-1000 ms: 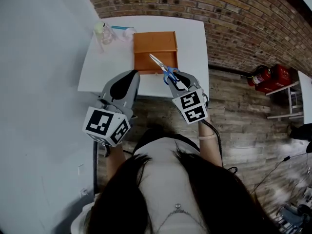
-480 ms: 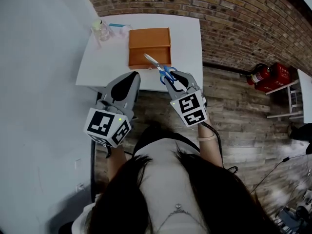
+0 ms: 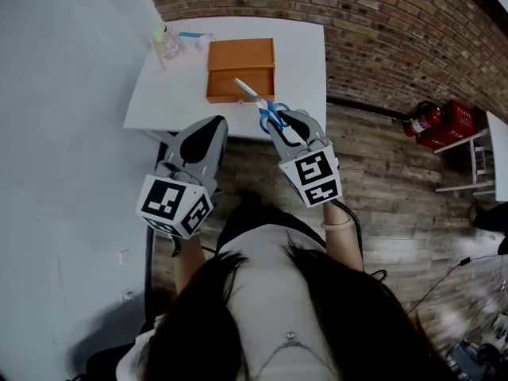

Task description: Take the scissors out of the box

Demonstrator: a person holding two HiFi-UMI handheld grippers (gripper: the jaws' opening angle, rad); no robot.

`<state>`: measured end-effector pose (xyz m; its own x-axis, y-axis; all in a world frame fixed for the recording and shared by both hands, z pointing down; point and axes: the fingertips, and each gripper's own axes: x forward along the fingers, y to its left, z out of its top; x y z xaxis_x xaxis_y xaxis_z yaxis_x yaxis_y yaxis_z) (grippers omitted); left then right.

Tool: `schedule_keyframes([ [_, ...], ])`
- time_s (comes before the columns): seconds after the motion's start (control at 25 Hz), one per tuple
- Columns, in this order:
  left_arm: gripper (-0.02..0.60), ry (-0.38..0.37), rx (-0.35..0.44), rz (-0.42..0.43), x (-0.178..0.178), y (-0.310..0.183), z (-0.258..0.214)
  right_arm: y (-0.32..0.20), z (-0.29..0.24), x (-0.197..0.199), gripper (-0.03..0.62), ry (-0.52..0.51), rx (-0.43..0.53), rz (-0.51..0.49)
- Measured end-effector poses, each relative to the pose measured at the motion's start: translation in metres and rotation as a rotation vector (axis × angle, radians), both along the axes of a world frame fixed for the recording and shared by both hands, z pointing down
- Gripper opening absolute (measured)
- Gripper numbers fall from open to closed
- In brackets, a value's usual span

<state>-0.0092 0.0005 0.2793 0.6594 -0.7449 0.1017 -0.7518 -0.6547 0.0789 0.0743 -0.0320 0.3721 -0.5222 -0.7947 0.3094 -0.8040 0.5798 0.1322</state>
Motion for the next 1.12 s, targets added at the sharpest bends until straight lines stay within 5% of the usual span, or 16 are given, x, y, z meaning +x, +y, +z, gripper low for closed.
schedule_keyframes([
  [1.12,0.000,-0.042,0.028,-0.031,0.035,0.033,-0.007,0.046,-0.079,0.035,0.097,-0.126,0.212,-0.031],
])
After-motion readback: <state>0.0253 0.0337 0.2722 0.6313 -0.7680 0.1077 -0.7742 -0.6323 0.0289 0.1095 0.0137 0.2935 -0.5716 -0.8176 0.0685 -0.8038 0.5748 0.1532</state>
